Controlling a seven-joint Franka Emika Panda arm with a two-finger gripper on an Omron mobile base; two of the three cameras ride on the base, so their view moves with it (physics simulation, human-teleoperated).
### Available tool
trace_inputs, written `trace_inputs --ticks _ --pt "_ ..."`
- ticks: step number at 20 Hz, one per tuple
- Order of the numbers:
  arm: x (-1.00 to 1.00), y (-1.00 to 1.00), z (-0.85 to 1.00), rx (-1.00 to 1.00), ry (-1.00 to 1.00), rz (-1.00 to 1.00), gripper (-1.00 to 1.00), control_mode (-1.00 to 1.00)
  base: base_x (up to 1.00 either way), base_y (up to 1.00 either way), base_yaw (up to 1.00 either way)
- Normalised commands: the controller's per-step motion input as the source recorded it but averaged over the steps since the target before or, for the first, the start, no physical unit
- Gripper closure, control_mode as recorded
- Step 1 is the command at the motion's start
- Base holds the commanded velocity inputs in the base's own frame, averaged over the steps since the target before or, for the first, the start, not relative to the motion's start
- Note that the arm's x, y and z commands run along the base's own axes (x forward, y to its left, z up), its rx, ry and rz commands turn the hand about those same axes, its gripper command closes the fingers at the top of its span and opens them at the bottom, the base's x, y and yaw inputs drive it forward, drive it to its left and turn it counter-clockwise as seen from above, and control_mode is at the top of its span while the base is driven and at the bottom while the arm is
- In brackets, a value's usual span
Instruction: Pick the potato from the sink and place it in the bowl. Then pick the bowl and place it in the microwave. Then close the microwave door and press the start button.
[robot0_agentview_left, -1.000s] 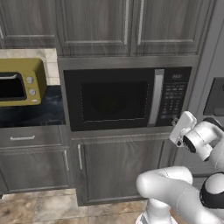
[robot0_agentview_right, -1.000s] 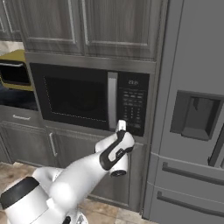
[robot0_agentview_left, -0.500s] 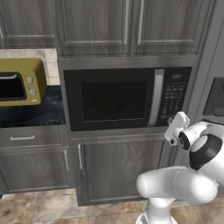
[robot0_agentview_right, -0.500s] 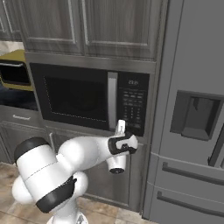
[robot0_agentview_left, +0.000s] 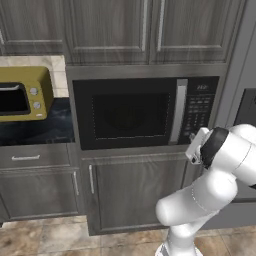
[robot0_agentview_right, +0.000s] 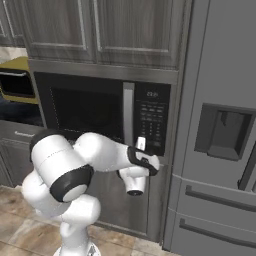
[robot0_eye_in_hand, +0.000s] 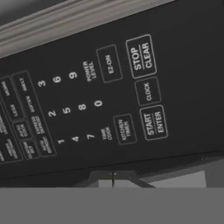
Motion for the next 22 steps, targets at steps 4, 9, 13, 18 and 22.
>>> trace_inputs --ticks 4,9,13,18,22 --pt "0.29 -0.23 -0.06 0.00 0.00 0.00 1.00 -1.00 0.00 0.00 0.00" --pt "0.48 -0.02 -0.01 0.00 0.00 0.00 1.00 -1.00 0.00 0.00 0.00" --pt "0.38 0.00 -0.17 0.00 0.00 0.00 1.00 -1.00 0.00 0.00 0.00" --pt "0.31 0.00 -0.26 0.00 0.00 0.00 1.00 -1.00 0.00 0.00 0.00" --pt "0.29 0.00 -0.15 0.00 0.00 0.00 1.00 -1.00 0.00 0.00 0.00"
